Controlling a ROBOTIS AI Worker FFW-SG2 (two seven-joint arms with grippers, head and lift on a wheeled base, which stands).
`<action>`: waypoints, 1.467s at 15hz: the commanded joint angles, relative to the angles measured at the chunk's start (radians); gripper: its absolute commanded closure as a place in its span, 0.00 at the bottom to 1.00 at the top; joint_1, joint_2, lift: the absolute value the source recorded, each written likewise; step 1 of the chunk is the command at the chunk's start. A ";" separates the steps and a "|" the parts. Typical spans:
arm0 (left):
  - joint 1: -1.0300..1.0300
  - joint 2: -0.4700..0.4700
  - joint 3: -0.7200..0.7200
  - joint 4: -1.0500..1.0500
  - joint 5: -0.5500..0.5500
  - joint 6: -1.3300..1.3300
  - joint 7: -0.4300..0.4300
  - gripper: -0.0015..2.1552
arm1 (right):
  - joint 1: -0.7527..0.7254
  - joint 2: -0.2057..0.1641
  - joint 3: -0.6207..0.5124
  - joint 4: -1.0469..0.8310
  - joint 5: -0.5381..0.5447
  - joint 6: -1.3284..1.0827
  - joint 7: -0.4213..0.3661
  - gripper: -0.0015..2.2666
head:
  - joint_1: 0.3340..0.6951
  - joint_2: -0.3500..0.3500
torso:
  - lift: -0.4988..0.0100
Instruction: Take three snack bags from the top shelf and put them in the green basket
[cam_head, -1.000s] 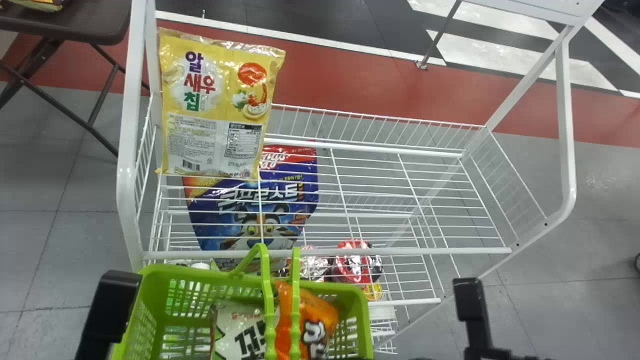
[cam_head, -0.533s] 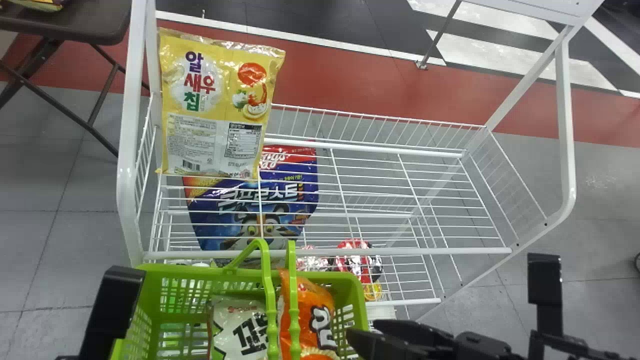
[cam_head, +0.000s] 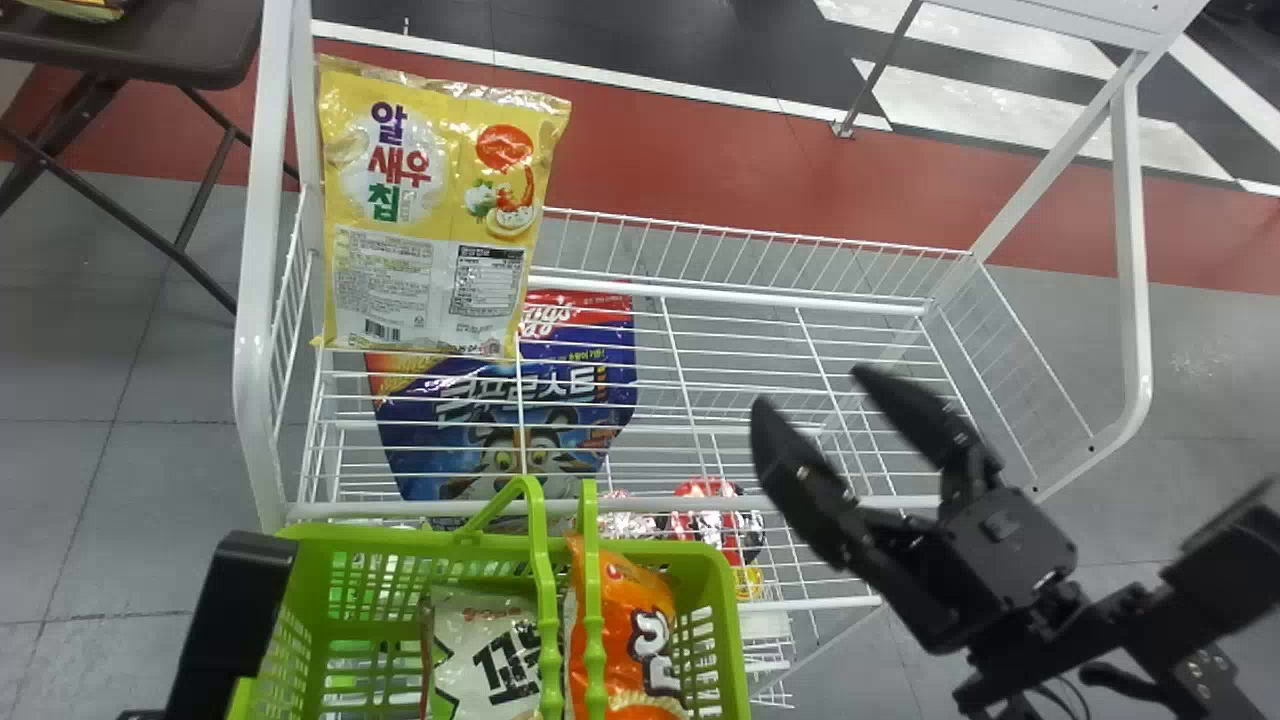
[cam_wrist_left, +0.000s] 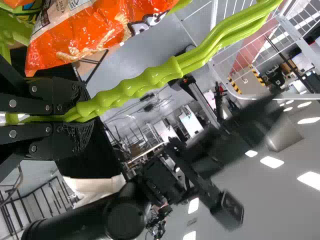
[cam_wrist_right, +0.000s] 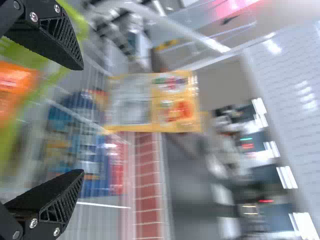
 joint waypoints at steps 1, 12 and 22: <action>0.003 0.003 0.001 -0.001 0.000 0.000 -0.004 0.95 | 0.023 0.004 0.083 0.017 0.088 -0.150 -0.101 0.04 | 1.00 0.00 | 0.90; 0.017 0.006 0.001 -0.001 -0.008 -0.012 -0.010 0.95 | 0.059 0.004 0.135 0.064 0.109 -0.107 -0.271 0.04 | 1.00 0.00 | 0.90; 0.019 0.008 0.002 -0.003 -0.008 -0.012 -0.007 0.95 | 0.053 0.004 0.131 0.067 0.102 -0.104 -0.267 0.04 | 1.00 0.00 | 0.90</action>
